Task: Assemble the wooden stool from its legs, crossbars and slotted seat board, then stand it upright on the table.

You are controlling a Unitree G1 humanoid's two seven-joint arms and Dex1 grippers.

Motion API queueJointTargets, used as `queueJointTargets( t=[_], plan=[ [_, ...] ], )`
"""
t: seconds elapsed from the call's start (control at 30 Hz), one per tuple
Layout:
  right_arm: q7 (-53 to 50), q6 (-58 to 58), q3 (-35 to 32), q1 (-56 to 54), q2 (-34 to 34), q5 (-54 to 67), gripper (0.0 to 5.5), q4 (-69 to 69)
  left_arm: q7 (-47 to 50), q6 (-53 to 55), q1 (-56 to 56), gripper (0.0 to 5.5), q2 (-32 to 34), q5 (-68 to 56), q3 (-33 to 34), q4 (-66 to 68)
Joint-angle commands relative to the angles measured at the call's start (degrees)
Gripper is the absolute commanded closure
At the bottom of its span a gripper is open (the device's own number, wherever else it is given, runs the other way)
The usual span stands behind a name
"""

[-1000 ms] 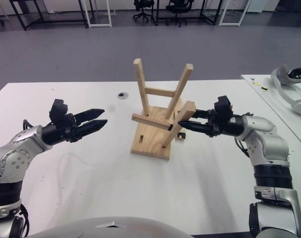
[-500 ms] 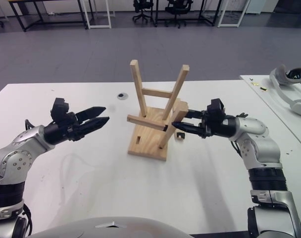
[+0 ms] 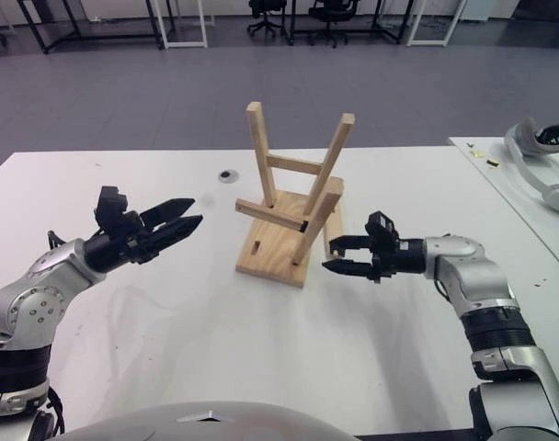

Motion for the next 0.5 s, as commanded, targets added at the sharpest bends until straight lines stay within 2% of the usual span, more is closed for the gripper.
queueJointTargets(
  t=[0.03,0.1,0.2,0.37,0.5],
  plan=[
    [-9.1,-1.3,-1.9,-1.4,0.3,-6.1,1.45,2.0,0.8,-1.0,1.5,2.19,-0.1,1.2,0.0,-0.9],
    [-17.6,-1.8,-3.5,-2.2,2.3,-9.2,1.45,5.6,0.8,-1.9,2.4,2.19,0.0,2.3,-0.2,-0.1],
    [-24.2,0.0,-5.8,-3.0,5.5,-9.7,1.45,8.5,1.1,-2.8,2.8,2.19,-0.2,3.7,0.0,2.4],
    [-35.6,5.5,-8.7,-0.7,17.7,-6.1,1.45,5.6,2.0,-3.8,2.8,2.19,-0.8,4.4,0.7,5.3],
    [-43.3,2.6,-8.7,-1.3,22.4,-9.8,1.45,12.0,2.0,-4.6,2.4,2.19,-1.2,5.4,0.4,6.3]
  ],
)
